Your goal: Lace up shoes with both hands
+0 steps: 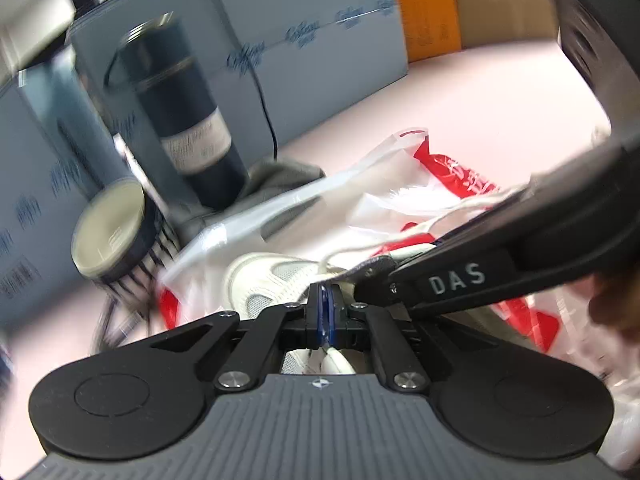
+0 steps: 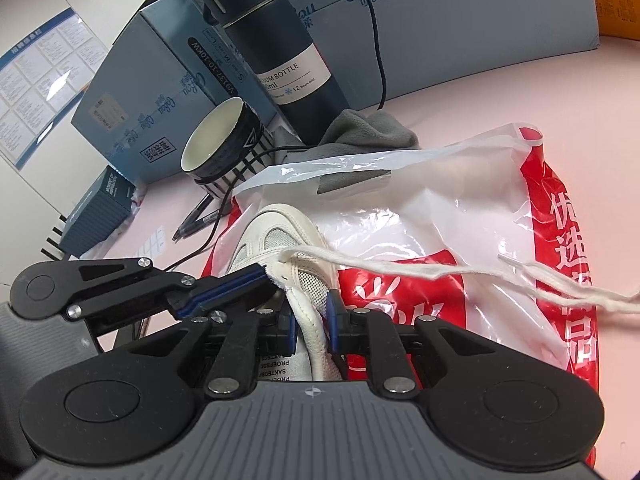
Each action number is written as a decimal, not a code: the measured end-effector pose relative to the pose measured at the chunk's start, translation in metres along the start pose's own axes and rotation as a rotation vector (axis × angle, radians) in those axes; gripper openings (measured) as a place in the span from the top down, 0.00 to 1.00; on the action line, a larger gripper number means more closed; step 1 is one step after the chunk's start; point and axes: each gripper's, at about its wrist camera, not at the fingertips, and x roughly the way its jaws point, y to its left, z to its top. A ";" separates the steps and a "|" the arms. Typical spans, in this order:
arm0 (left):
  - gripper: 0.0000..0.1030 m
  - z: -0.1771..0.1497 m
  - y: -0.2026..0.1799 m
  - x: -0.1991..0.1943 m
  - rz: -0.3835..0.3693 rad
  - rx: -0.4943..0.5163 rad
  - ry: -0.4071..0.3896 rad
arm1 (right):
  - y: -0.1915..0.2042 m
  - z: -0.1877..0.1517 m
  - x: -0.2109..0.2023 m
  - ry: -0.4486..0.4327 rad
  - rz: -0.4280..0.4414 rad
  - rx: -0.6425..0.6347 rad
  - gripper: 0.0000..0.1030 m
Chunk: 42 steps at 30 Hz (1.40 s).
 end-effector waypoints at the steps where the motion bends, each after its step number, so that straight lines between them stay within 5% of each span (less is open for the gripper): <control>1: 0.98 -0.001 0.001 -0.001 -0.004 -0.001 -0.001 | 0.000 0.000 0.000 -0.001 -0.001 0.002 0.87; 8: 0.98 0.001 0.014 -0.007 -0.082 -0.043 0.020 | -0.001 -0.001 0.000 -0.004 -0.003 0.009 0.87; 14: 1.00 0.001 0.046 -0.012 -0.172 -0.176 0.024 | 0.000 -0.001 0.000 -0.006 -0.012 0.008 0.88; 20: 0.99 0.000 0.044 -0.023 -0.203 -0.072 0.006 | -0.001 -0.001 0.000 -0.010 -0.016 0.018 0.88; 29: 0.97 0.000 0.002 -0.005 -0.049 0.159 0.029 | -0.003 -0.002 -0.003 -0.004 0.041 0.064 0.86; 34: 0.87 0.000 -0.006 -0.004 0.012 0.186 0.027 | -0.005 -0.002 -0.003 -0.002 0.050 0.085 0.86; 42: 0.87 0.004 -0.007 0.007 0.022 0.165 0.055 | -0.004 -0.002 -0.003 0.000 0.052 0.088 0.85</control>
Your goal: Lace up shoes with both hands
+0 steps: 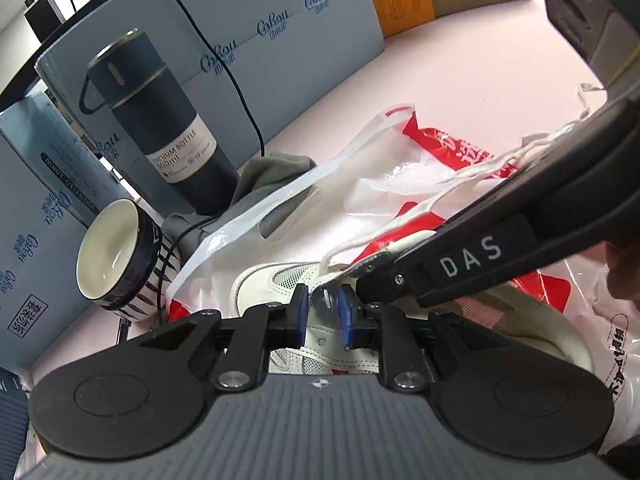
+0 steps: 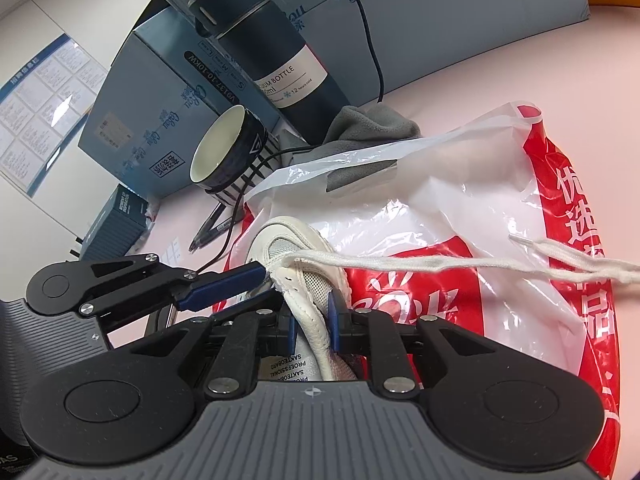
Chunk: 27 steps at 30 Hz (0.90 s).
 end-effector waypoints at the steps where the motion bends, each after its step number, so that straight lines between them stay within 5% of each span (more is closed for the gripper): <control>1: 0.91 0.000 0.000 0.001 0.006 -0.003 0.002 | 0.000 0.000 0.000 0.001 0.000 -0.002 0.85; 3: 0.98 0.001 0.002 -0.001 0.000 -0.019 -0.003 | 0.001 0.000 0.000 0.002 -0.001 -0.006 0.85; 9: 0.96 0.006 0.012 -0.001 -0.062 -0.091 0.055 | 0.002 0.000 0.000 0.006 0.000 -0.024 0.85; 18: 0.96 -0.002 0.009 0.007 -0.092 -0.117 0.033 | 0.003 0.000 0.001 0.005 -0.014 -0.037 0.84; 27: 1.00 -0.013 0.047 -0.003 -0.355 -0.226 0.014 | 0.001 -0.001 0.001 0.000 -0.027 -0.036 0.85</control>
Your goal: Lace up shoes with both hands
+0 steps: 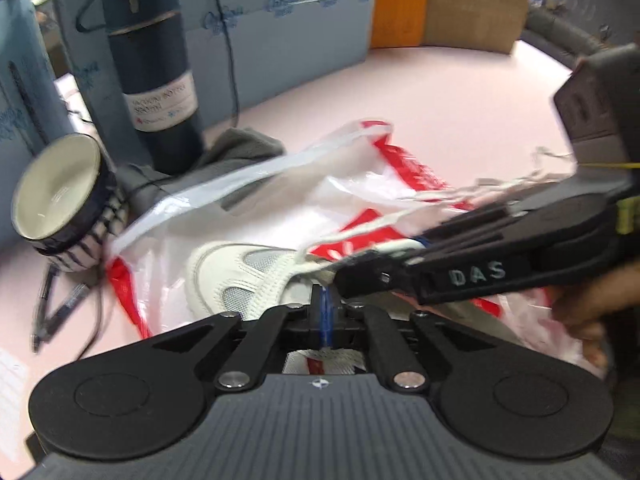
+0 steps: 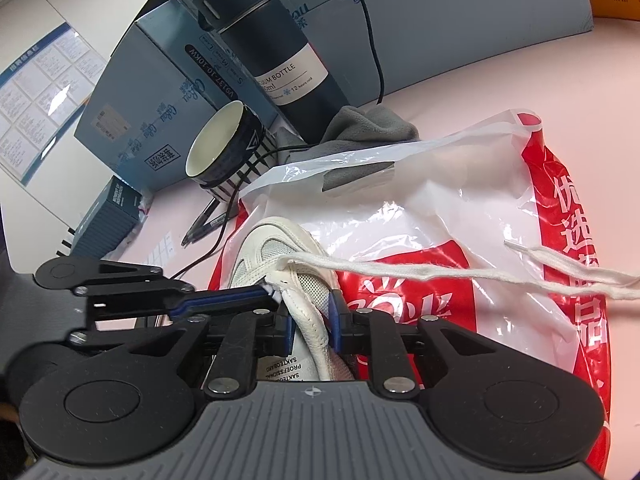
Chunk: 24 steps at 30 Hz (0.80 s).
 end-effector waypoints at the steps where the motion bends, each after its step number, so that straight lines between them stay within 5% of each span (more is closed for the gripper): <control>1: 1.00 0.000 -0.001 -0.002 -0.021 0.010 0.003 | 0.000 0.000 0.000 0.000 -0.001 -0.001 0.85; 12: 0.97 0.002 -0.016 0.006 0.151 0.127 0.026 | -0.005 0.000 -0.001 -0.003 0.028 0.041 0.85; 24: 0.91 0.007 -0.018 0.023 0.180 0.091 0.050 | -0.006 -0.001 -0.002 -0.003 0.053 0.059 0.84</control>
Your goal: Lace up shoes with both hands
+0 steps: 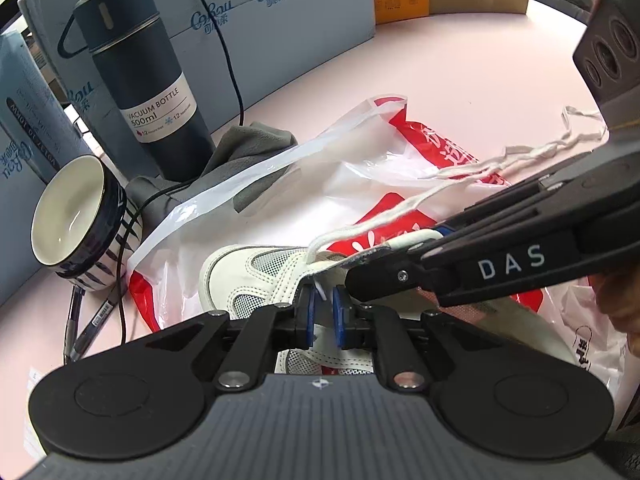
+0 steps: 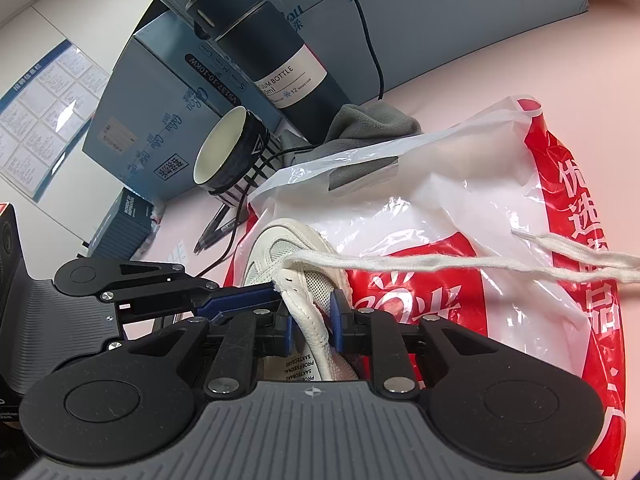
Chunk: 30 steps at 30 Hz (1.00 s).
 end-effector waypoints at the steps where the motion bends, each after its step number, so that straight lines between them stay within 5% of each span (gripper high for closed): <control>1: 0.91 0.000 0.001 0.001 -0.001 -0.011 0.000 | 0.000 0.000 0.000 0.000 0.002 0.001 0.84; 9: 0.98 -0.005 0.004 0.003 -0.003 0.000 -0.064 | 0.001 -0.001 0.001 0.010 0.007 0.003 0.84; 30: 0.98 -0.005 0.025 -0.026 -0.274 0.090 -0.069 | -0.003 -0.002 0.003 0.012 -0.017 0.026 0.86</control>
